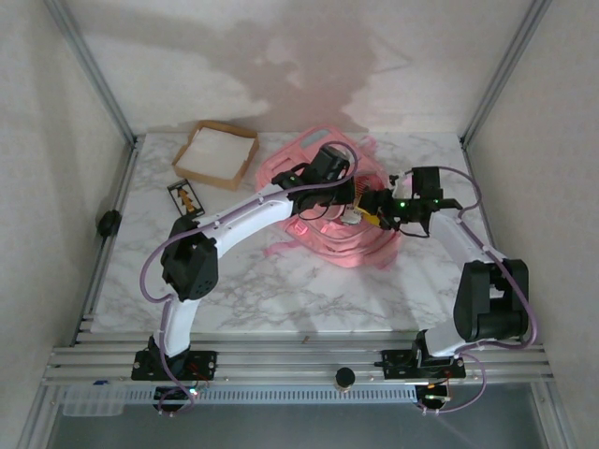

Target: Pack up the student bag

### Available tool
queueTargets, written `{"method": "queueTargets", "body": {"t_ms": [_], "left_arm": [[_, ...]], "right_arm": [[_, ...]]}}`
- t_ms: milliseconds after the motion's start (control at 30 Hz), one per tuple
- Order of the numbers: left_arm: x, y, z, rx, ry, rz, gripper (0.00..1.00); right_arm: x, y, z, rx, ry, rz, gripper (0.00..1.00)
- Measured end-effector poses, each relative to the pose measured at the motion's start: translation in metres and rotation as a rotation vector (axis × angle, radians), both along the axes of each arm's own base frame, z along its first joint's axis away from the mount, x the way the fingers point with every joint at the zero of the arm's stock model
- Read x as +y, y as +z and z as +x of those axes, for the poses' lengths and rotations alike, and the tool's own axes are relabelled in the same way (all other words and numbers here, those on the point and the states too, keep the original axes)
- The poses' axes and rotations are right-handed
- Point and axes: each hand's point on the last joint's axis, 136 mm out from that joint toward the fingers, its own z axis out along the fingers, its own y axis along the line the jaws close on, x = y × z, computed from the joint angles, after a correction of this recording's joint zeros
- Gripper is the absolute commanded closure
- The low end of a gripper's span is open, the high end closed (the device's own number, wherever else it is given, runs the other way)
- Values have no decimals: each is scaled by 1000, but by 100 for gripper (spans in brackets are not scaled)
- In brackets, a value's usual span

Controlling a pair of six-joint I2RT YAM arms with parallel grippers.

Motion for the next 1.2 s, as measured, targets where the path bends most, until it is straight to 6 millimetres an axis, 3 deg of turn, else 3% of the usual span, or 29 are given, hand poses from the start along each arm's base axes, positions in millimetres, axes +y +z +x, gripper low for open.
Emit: {"method": "queueTargets", "body": {"t_ms": [100,367,533,600,667,733,933,1033,1200], "left_arm": [[-2,1,-1,10,3,-17,100],[5,0,7,10,44,-16,100],[3,3,7,-2,42,-24,99],[1,2,4,-2,31,-18,91],[-1,0,0,1,13,-9,74],[-7,2,-5,4,-19,-27,60],[-27,13,-24,19,-148,-116,45],[-18,18,-38,37,-168,-157,42],[29,52,-49,5,-113,-234,39]], "right_arm": [[7,1,10,-9,-5,38,67],[30,-12,31,9,-16,103,71],[21,-9,35,-20,-51,64,66],[10,-6,36,-41,-66,45,63],[-7,1,37,-79,-99,5,56],[-24,10,36,-119,-132,-46,54],[-53,28,27,-198,-179,-204,51],[-58,30,17,-207,-179,-279,49],[-42,34,-4,-223,-120,-383,45]]}}
